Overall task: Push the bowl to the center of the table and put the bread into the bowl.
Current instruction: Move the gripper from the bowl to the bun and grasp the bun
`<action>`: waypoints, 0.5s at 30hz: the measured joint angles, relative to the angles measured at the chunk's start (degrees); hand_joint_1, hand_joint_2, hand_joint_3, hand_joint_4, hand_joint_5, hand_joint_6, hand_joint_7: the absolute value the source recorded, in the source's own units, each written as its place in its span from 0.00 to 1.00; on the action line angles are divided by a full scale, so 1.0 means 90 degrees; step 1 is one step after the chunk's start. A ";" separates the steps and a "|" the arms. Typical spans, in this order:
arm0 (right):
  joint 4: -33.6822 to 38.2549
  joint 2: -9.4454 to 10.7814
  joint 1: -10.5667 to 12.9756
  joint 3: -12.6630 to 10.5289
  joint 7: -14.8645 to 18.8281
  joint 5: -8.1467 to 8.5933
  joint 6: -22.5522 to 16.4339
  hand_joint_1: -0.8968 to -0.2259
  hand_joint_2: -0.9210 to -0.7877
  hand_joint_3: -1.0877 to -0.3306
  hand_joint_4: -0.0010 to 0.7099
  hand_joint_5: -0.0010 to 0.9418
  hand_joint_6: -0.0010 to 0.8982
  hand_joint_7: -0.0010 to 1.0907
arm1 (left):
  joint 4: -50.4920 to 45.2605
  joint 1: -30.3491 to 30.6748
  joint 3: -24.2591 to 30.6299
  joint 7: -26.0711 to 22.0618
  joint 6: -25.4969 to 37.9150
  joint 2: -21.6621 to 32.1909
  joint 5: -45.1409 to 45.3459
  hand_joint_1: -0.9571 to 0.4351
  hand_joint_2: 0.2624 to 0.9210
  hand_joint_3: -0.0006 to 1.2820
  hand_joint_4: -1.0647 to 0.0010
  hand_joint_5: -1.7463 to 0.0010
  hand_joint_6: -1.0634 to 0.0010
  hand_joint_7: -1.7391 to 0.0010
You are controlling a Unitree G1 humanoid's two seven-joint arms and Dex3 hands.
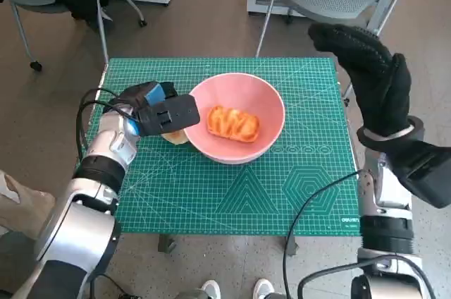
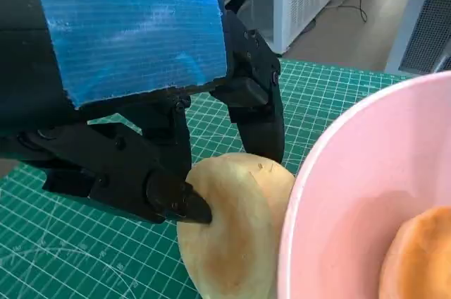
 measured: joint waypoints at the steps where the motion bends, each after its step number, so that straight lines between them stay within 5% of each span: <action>1: 0.0003 0.0000 -0.0001 0.0001 0.0001 0.0000 -0.0003 0.28 0.00 0.40 0.20 0.00 0.00 0.47 | 0.0001 0.0000 0.0002 0.0000 0.0005 0.0001 -0.0004 0.69 1.00 0.03 0.27 0.41 0.42 0.30; 15: 0.0106 0.0008 -0.0004 0.0011 0.0017 0.0000 -0.0075 0.28 0.00 0.40 0.20 0.00 0.00 0.47 | 0.0005 0.0001 0.0000 -0.0001 0.0057 0.0033 -0.0011 0.69 1.00 0.03 0.28 0.41 0.42 0.30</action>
